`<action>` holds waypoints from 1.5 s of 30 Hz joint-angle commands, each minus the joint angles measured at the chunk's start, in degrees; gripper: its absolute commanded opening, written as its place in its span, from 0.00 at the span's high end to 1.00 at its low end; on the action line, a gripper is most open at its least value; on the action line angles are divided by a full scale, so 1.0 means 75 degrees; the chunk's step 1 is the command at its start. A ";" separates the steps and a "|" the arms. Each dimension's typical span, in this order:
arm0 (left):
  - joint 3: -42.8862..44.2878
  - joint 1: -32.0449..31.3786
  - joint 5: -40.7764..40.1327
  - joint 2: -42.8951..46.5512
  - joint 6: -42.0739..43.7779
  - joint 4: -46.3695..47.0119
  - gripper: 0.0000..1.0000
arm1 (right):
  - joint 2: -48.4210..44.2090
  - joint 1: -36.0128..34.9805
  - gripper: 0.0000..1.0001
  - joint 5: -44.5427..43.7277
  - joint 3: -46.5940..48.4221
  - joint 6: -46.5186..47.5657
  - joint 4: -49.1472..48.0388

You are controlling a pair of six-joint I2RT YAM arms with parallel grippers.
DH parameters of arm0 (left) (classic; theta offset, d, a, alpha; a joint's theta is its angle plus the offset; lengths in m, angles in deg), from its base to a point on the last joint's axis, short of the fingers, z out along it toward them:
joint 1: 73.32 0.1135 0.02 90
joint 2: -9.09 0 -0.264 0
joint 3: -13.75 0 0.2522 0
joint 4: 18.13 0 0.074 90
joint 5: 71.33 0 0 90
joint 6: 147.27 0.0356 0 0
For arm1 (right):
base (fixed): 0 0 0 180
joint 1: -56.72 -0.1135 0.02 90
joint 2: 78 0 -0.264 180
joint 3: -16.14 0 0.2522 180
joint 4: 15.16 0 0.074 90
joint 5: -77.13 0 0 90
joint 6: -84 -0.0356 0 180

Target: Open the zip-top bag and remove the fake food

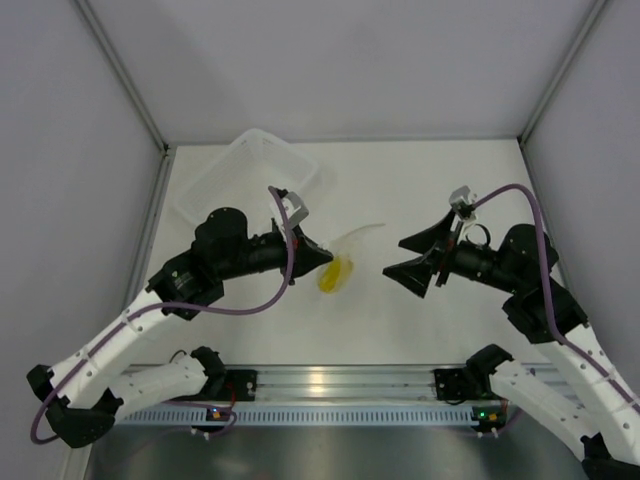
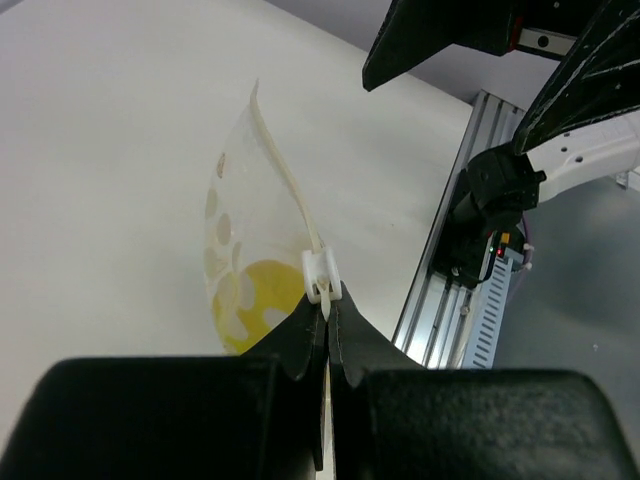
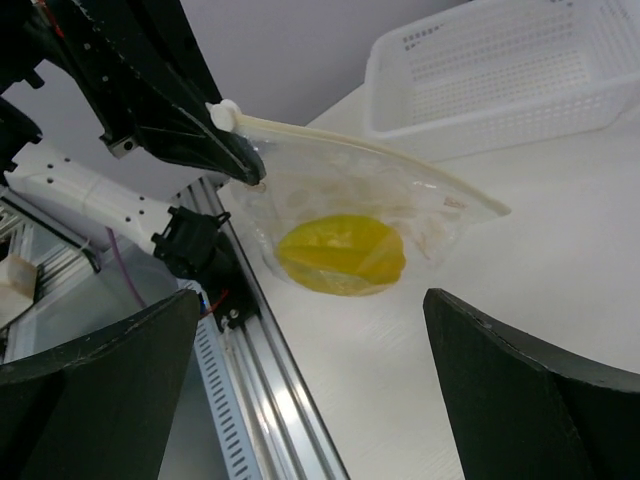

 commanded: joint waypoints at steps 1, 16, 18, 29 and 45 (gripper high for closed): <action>0.0268 -0.0020 0.0271 -0.0091 0.0396 -0.0640 1.00 | 0.0155 -0.0023 0.05 0.0934 0.0195 -0.0213 -0.1206; 0.1710 -0.0032 0.1114 -0.1814 0.1404 -0.2152 1.00 | 0.1771 -0.0491 0.20 0.1135 0.1004 0.1649 0.0096; 0.1640 -0.0032 0.1325 -0.1920 0.1462 -0.2152 1.00 | 0.2019 -0.1027 0.22 0.0983 0.1273 0.1942 0.0294; 0.1265 -0.0090 0.2779 -0.2166 0.1872 -0.2152 1.00 | 0.2173 -0.2039 0.29 0.0629 0.1158 0.3478 -0.0302; 0.1312 -0.0360 0.2885 -0.1686 0.2517 -0.2152 1.00 | 0.2617 -0.2004 0.51 0.2329 0.1626 0.3011 -0.0020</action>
